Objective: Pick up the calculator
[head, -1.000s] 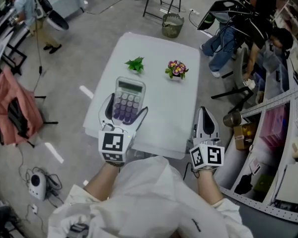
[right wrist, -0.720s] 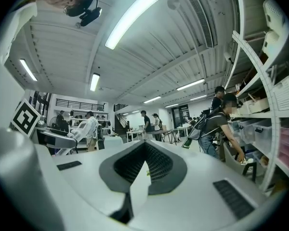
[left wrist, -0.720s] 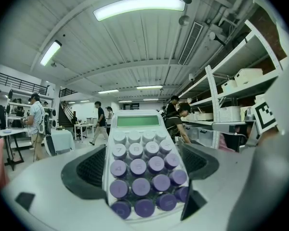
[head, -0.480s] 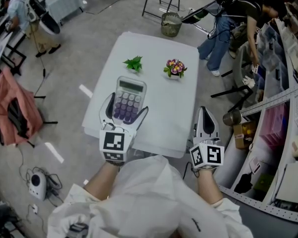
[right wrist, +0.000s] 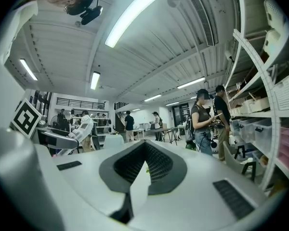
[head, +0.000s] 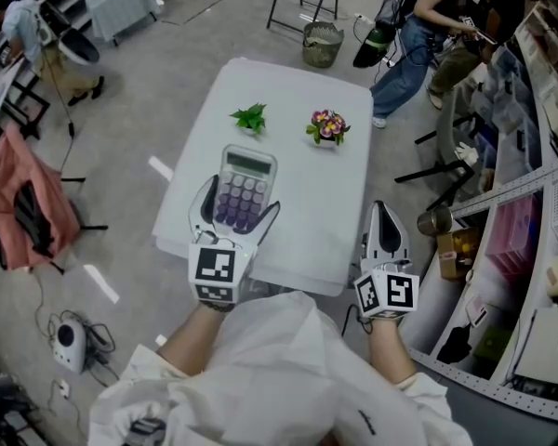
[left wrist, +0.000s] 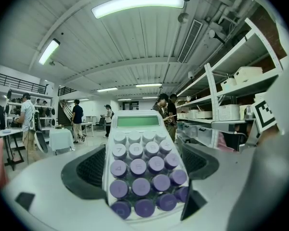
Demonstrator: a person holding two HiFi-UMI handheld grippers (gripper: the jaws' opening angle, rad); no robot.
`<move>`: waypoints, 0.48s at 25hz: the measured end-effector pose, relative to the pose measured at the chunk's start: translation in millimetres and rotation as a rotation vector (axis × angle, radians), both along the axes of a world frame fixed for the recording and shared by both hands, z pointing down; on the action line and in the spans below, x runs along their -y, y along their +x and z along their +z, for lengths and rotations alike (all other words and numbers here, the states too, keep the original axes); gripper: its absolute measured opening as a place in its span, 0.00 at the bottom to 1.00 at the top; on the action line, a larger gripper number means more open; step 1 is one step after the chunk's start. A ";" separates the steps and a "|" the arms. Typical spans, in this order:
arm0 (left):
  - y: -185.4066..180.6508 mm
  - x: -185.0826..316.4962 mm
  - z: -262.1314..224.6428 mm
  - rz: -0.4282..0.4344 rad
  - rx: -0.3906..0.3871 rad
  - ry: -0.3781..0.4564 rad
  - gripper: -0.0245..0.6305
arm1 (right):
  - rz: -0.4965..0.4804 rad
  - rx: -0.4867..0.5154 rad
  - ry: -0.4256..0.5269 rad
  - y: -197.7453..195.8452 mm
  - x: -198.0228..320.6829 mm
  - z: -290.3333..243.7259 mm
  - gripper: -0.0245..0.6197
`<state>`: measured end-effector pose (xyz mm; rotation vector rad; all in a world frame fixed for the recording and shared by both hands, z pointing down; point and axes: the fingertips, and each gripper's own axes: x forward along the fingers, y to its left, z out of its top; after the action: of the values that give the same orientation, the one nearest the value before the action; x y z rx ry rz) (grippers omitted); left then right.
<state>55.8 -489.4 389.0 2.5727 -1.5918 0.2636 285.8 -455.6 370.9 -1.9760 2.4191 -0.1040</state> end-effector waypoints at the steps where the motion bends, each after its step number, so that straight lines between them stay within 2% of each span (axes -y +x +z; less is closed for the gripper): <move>1: 1.8 -1.0 -0.2 0.000 0.000 0.000 0.79 | -0.001 0.000 0.000 1.4 -0.7 -0.1 0.06; 12: 4.2 4.3 10.5 0.004 0.002 -0.020 0.79 | 0.003 0.004 -0.016 0.3 4.4 6.6 0.06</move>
<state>60.0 -493.7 399.5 2.5617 -1.5767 0.2819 286.1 -459.9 377.5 -1.9844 2.4205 -0.1272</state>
